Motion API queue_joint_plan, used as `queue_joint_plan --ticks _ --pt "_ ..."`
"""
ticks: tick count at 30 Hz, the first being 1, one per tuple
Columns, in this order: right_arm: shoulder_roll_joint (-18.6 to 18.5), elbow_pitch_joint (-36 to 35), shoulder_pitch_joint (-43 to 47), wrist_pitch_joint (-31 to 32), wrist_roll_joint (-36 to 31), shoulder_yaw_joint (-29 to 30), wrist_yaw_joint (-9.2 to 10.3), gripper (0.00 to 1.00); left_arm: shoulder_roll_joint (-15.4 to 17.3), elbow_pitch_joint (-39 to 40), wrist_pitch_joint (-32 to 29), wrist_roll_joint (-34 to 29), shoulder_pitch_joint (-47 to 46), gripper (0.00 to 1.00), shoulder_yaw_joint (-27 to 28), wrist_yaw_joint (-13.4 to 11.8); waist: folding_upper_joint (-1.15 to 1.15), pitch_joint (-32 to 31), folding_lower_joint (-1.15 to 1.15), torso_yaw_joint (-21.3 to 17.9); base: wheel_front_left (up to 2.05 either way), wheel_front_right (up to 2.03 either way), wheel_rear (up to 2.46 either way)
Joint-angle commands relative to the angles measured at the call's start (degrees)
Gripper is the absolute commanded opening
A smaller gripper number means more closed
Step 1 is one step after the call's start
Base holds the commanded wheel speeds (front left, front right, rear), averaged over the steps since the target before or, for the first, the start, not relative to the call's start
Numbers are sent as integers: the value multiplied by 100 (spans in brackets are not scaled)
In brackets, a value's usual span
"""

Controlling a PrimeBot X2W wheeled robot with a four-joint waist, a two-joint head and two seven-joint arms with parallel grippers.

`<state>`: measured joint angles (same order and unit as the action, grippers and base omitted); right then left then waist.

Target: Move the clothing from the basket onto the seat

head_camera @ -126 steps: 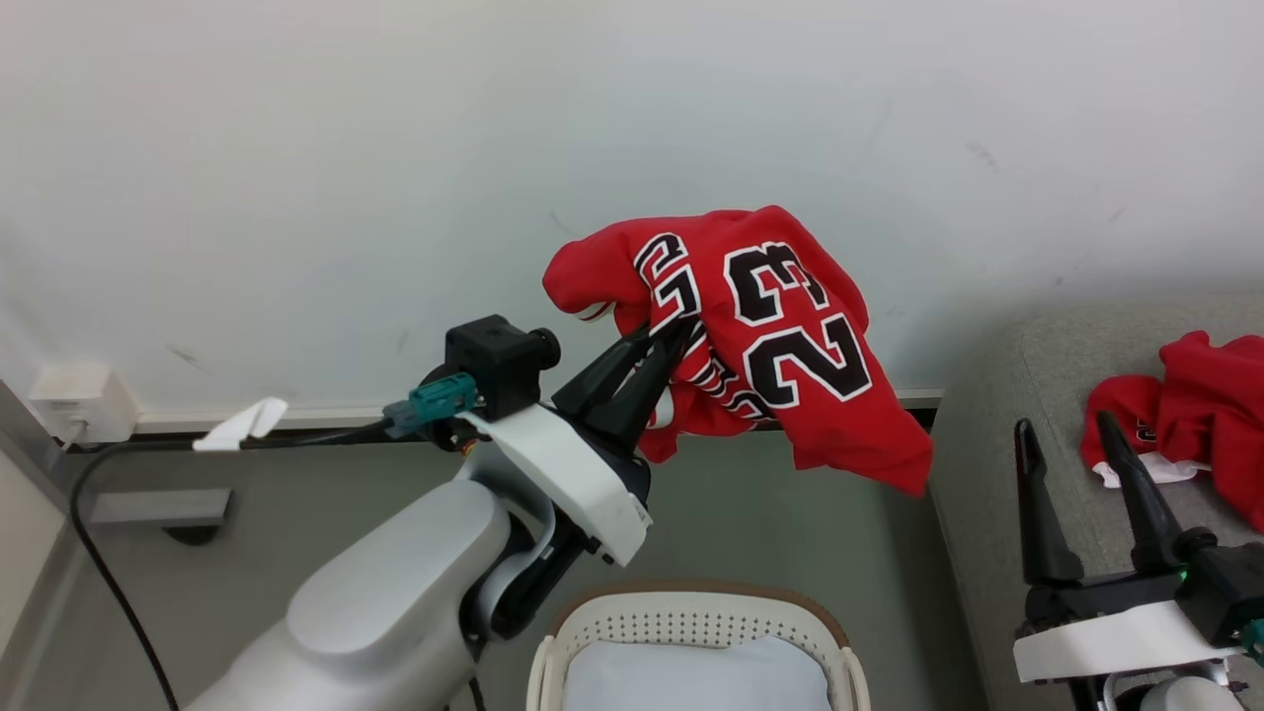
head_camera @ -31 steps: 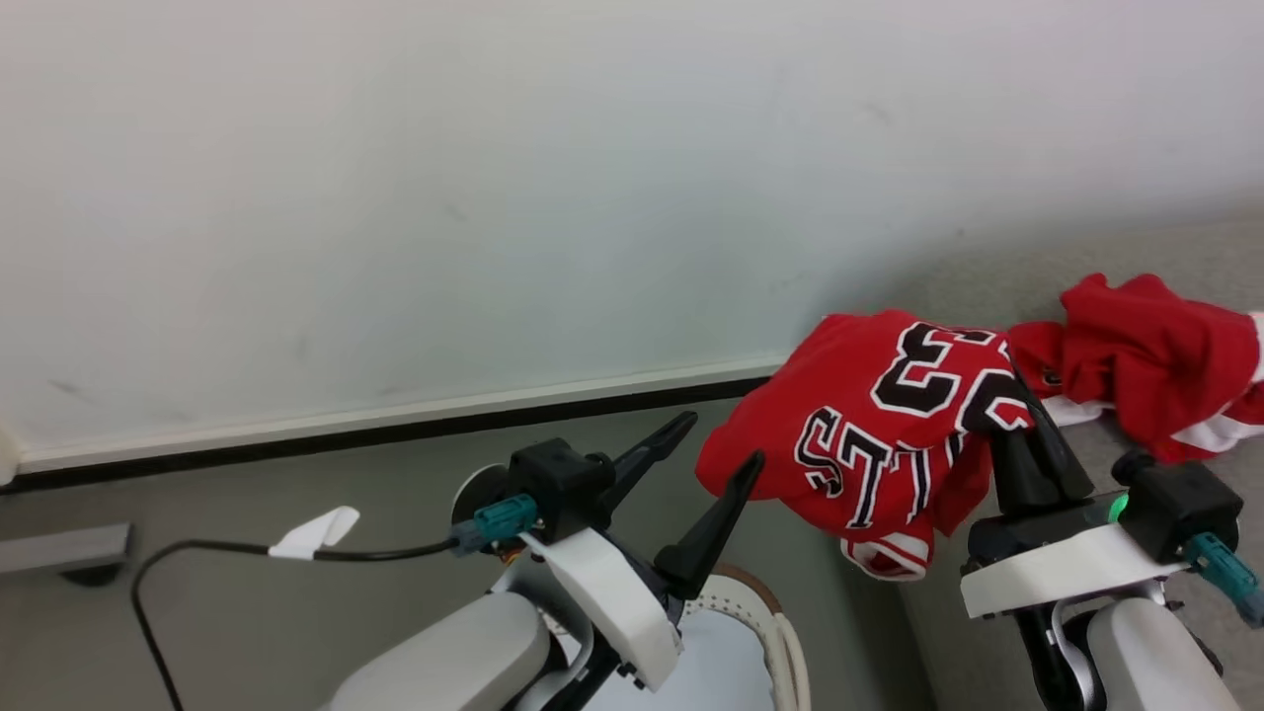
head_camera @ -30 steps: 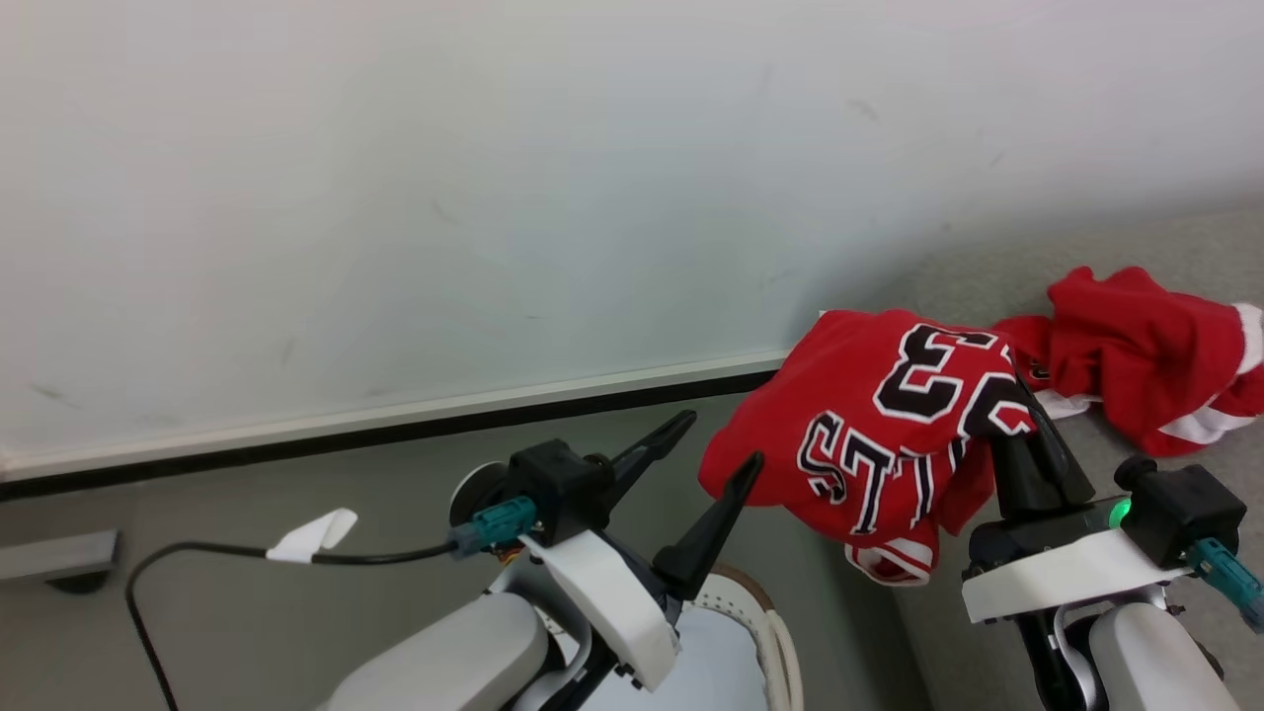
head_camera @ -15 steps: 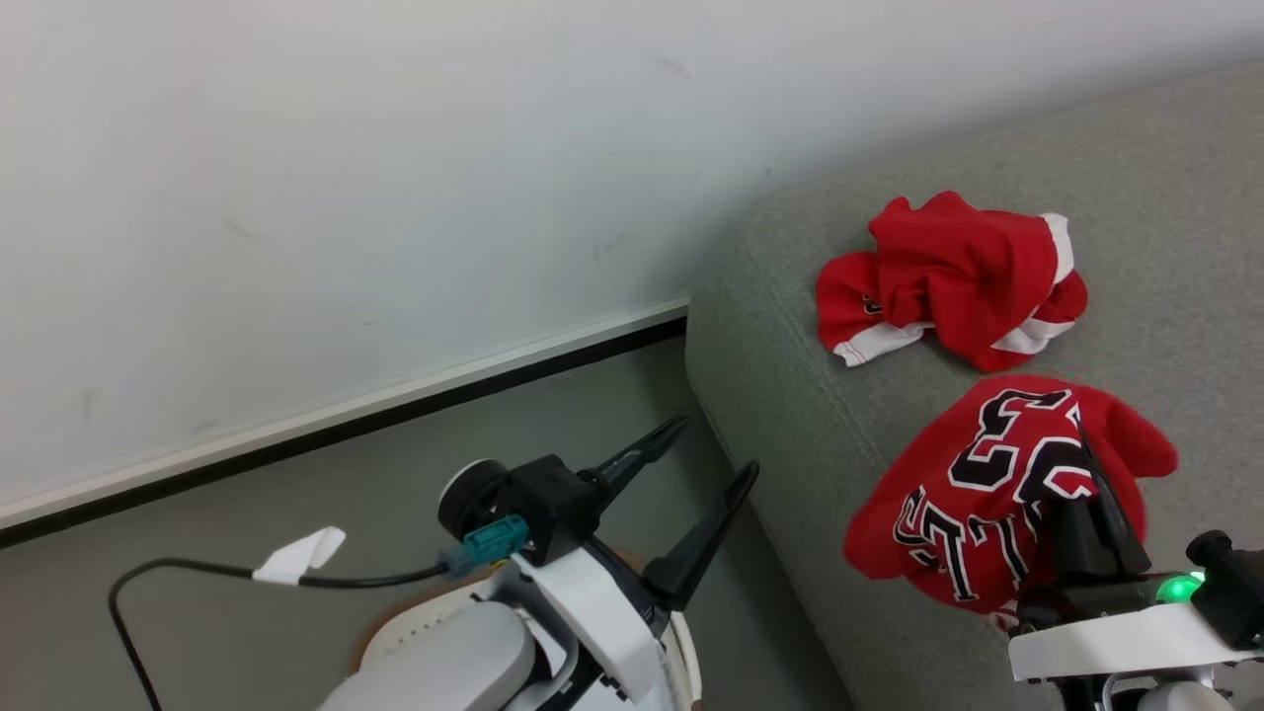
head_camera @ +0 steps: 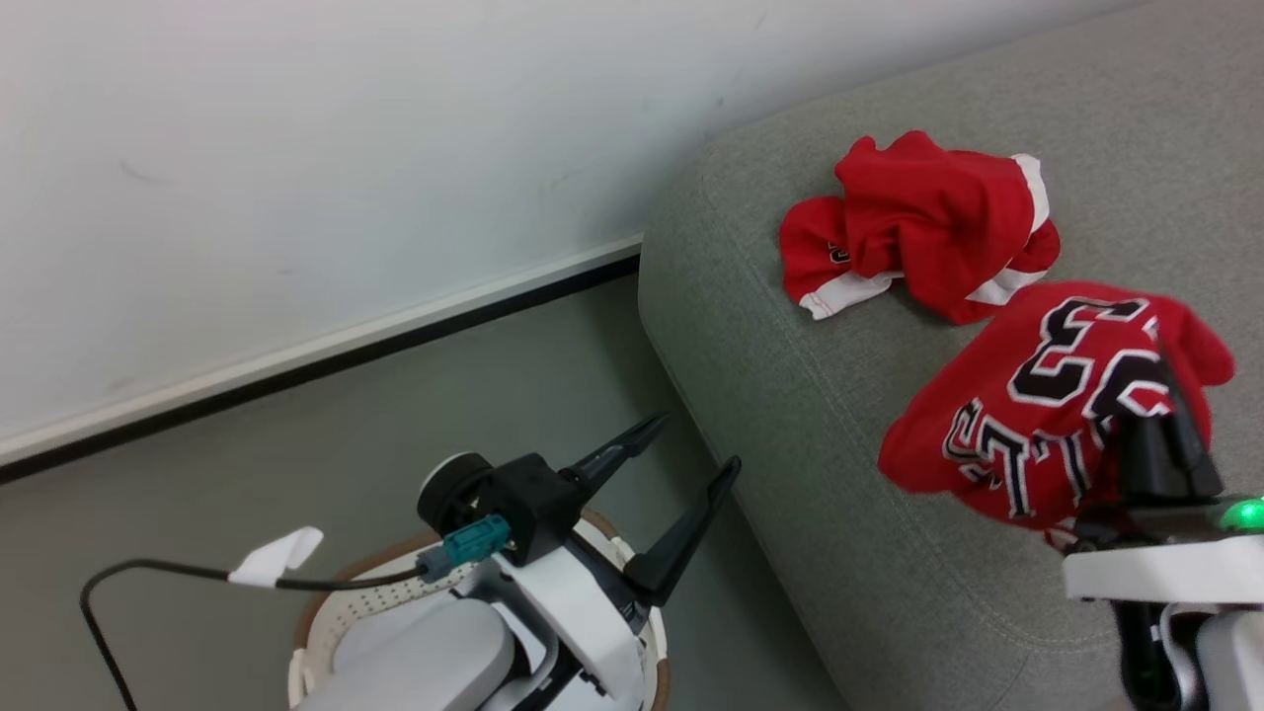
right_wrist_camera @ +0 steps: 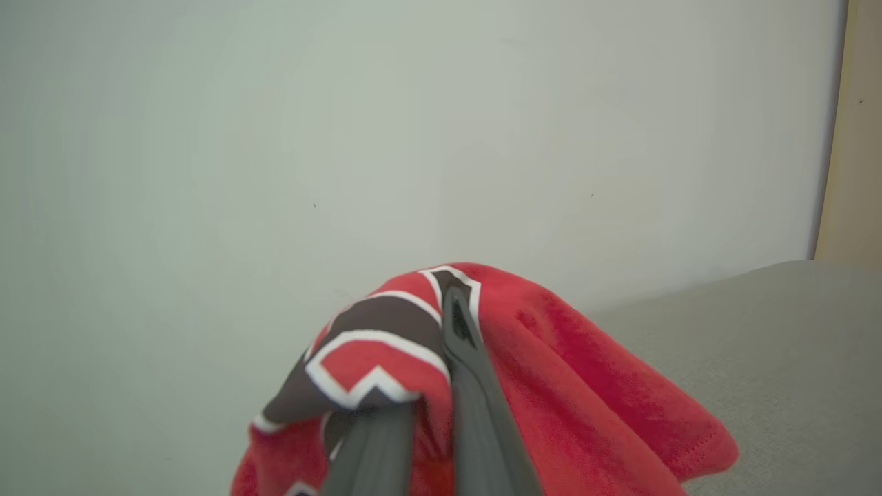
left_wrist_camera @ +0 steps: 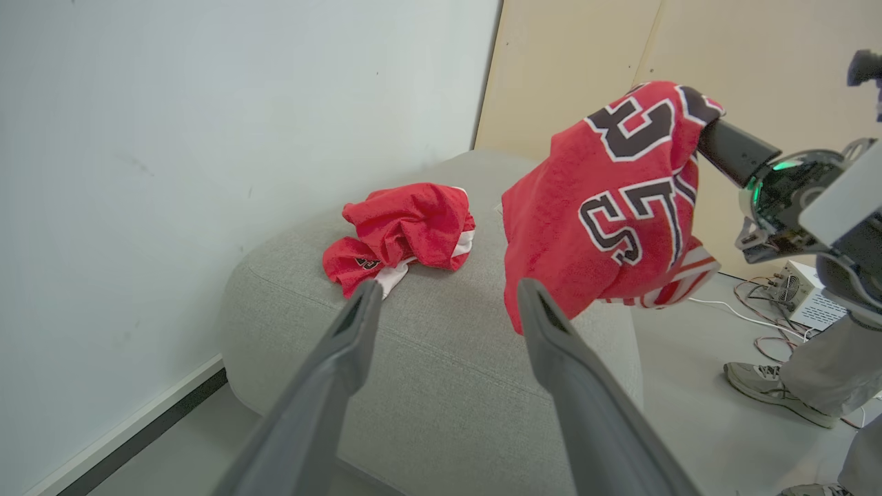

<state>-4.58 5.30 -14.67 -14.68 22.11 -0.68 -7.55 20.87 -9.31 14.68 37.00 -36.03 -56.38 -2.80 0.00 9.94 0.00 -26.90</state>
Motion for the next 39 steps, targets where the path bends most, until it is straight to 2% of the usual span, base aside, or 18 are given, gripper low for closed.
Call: queue_joint_plan --ticks 1,12,18,26,32,33,34,35,36,39 --pt "-63 41 -110 10 -8 105 13 0 73 26 -15 11 -25 100 10 33 0 198 0 68 0 0 0" --pt "-36 305 -1093 117 -456 1738 13 0 861 744 -299 25 -220 100 191 101 0 1480 0 573 0 0 0" --pt "27 847 -1645 364 -1023 2782 13 0 1326 1100 -318 65 -236 100 390 83 0 2031 0 827 0 0 0" --pt "-68 2015 -1913 1078 -1853 3163 13 0 1393 1135 -200 137 -264 100 506 119 0 2145 0 961 0 0 0" --pt "-189 2789 -1945 1516 -2153 3210 13 0 1339 1040 -141 174 -231 100 510 139 0 2072 0 1018 0 0 0" --pt "-189 2875 -1947 1535 -2183 3191 13 11 1327 1025 -127 181 -220 100 511 141 0 2043 0 1020 0 0 0" --pt "-196 2935 -1953 1552 -2199 3172 13 35 1310 1006 -126 188 -209 100 511 139 0 2004 0 1017 0 0 0" --pt "-210 2984 -1960 1560 -2205 3149 13 77 1292 981 -118 194 -197 100 509 136 0 1957 0 1012 0 0 0" --pt "-225 3027 -1955 1592 -2226 3112 13 100 1274 954 -109 197 -184 100 505 134 0 1903 0 1004 0 0 0" --pt "-251 3089 -1906 1709 -2345 3036 13 100 1168 854 -75 210 -130 100 491 122 0 1688 0 976 0 0 0"
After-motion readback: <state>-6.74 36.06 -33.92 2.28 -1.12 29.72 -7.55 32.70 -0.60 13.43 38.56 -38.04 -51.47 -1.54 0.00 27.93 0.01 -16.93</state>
